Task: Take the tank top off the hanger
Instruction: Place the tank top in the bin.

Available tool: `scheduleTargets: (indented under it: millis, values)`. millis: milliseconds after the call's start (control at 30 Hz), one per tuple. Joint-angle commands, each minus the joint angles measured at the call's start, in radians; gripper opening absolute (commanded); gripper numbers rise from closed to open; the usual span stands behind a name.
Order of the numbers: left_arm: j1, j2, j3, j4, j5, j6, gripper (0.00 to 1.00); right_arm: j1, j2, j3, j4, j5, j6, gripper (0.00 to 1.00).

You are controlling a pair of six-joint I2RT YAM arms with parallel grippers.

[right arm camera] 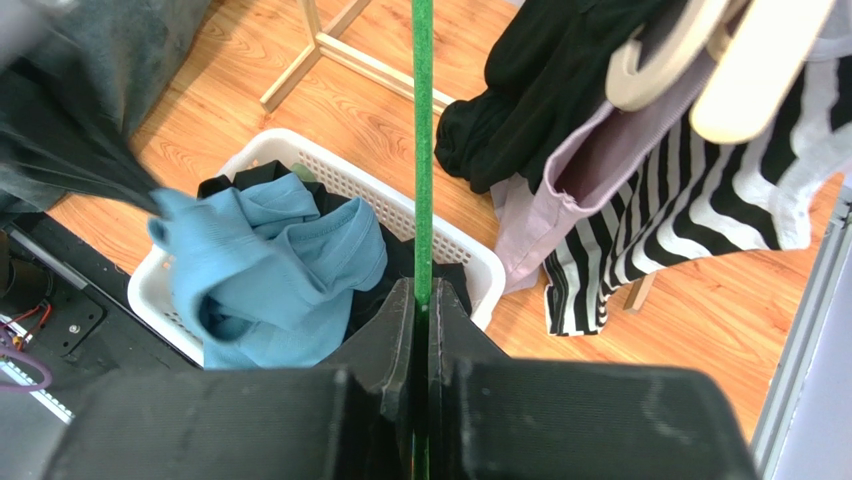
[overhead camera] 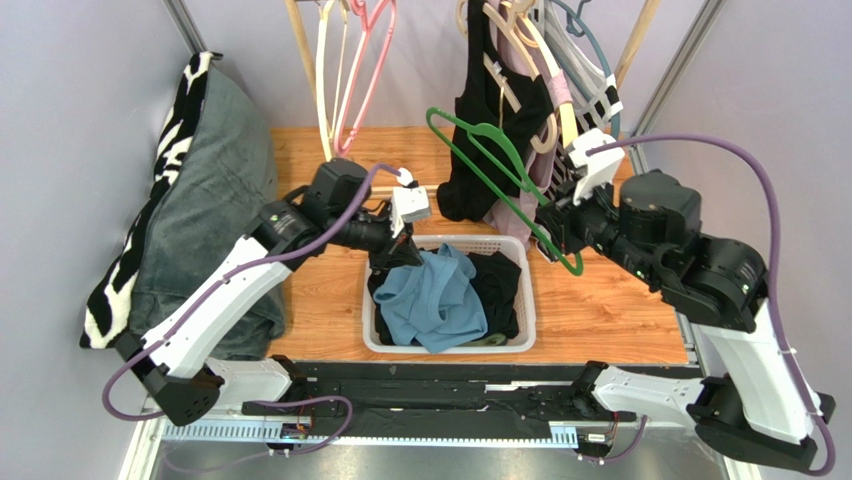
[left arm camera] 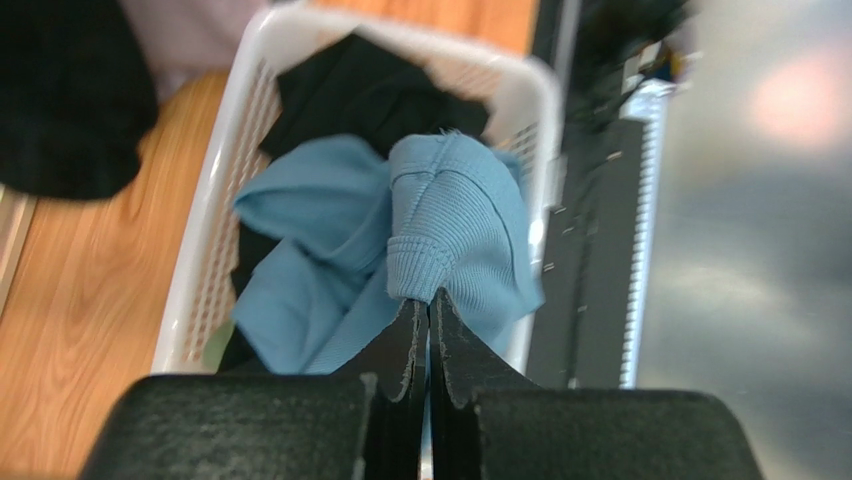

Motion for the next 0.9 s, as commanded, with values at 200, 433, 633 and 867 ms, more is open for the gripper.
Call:
scheduleTargets:
  millis: [200, 433, 633, 867]
  values:
    - [-0.009, 0.067, -0.230, 0.077, -0.295, 0.147, 0.28, -0.001, 0.118, 0.152, 0.042, 0.019, 0.036, 0.00]
    - [-0.068, 0.087, -0.364, 0.163, -0.445, 0.196, 0.55, -0.019, 0.233, 0.292, 0.024, 0.032, 0.045, 0.00]
    - [-0.110, 0.096, -0.411, 0.177, -0.513, 0.225, 0.97, -0.071, 0.350, 0.402, 0.006, -0.001, 0.039, 0.00]
    - [-0.119, 0.104, -0.404, 0.156, -0.602, 0.190, 0.98, -0.097, 0.445, 0.496, 0.039, 0.023, 0.019, 0.00]
